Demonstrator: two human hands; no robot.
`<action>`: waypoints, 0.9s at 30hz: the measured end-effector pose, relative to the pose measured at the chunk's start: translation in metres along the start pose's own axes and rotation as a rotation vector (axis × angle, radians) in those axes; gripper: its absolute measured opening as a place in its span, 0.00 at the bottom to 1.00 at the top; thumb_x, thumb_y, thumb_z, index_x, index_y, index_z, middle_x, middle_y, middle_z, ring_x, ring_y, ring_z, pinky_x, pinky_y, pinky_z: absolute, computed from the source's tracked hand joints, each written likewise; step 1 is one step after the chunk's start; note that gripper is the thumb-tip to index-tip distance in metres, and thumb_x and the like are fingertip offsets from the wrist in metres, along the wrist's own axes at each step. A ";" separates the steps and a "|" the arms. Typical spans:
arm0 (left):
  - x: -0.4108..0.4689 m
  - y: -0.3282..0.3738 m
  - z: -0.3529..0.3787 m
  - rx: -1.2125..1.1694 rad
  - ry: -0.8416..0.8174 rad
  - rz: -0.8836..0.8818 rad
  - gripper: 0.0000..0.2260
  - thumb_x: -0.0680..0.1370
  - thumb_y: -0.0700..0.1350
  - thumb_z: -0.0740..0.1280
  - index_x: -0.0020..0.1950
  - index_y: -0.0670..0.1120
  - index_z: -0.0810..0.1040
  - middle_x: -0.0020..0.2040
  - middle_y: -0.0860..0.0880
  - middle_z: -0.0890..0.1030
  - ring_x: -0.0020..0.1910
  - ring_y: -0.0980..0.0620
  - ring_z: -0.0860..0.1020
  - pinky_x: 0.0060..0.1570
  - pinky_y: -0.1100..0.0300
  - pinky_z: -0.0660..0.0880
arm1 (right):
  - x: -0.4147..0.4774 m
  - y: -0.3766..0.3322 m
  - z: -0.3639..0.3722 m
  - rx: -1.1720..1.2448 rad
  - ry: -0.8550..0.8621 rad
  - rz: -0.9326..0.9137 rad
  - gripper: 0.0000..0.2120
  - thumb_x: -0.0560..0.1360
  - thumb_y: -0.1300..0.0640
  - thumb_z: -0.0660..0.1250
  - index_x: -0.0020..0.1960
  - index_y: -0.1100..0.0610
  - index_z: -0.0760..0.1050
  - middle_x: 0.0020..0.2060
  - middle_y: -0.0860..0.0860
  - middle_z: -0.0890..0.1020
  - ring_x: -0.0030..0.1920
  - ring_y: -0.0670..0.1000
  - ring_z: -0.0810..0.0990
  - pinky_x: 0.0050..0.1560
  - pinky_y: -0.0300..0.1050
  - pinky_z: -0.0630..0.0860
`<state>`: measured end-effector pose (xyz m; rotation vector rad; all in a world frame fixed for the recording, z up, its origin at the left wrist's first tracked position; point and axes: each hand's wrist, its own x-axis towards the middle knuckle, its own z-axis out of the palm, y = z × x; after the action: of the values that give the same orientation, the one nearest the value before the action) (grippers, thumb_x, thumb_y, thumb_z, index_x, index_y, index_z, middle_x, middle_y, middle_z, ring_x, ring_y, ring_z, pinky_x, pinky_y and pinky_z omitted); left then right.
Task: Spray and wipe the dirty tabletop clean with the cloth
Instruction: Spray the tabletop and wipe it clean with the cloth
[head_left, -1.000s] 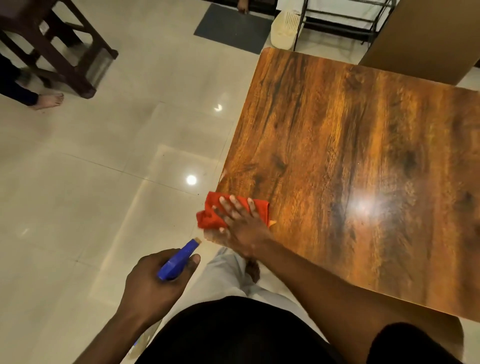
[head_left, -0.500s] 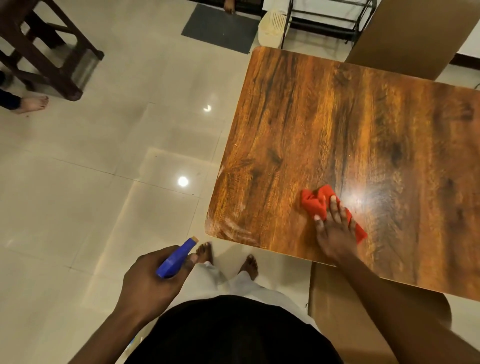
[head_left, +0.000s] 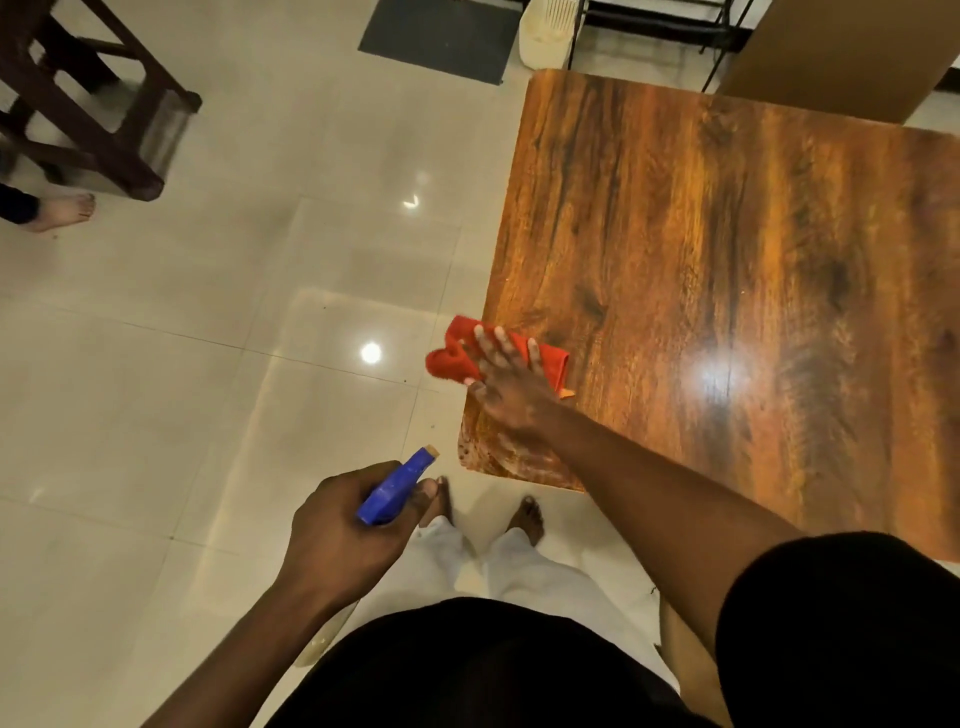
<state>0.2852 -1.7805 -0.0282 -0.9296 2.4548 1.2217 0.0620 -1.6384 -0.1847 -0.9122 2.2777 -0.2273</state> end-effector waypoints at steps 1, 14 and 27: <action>0.001 0.000 -0.003 0.002 -0.006 0.012 0.20 0.75 0.68 0.68 0.41 0.52 0.83 0.32 0.50 0.84 0.32 0.44 0.82 0.43 0.48 0.81 | -0.013 -0.007 0.015 -0.031 0.003 -0.042 0.31 0.90 0.39 0.43 0.87 0.45 0.34 0.86 0.48 0.33 0.86 0.54 0.30 0.82 0.65 0.28; 0.028 0.017 -0.023 -0.012 -0.157 0.097 0.13 0.74 0.65 0.68 0.43 0.57 0.83 0.39 0.49 0.88 0.36 0.42 0.84 0.49 0.42 0.85 | -0.185 0.055 0.102 0.063 0.115 0.108 0.30 0.89 0.39 0.44 0.87 0.37 0.34 0.87 0.39 0.37 0.86 0.44 0.33 0.86 0.60 0.38; 0.034 0.020 -0.037 -0.031 -0.194 0.161 0.16 0.73 0.66 0.67 0.44 0.55 0.83 0.39 0.46 0.88 0.37 0.39 0.84 0.51 0.39 0.84 | -0.093 0.036 0.034 0.339 0.281 0.540 0.30 0.91 0.43 0.45 0.88 0.45 0.36 0.86 0.47 0.33 0.85 0.54 0.30 0.83 0.62 0.30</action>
<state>0.2485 -1.8160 -0.0091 -0.5988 2.3990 1.3365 0.1130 -1.5470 -0.1765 -0.0813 2.5368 -0.5024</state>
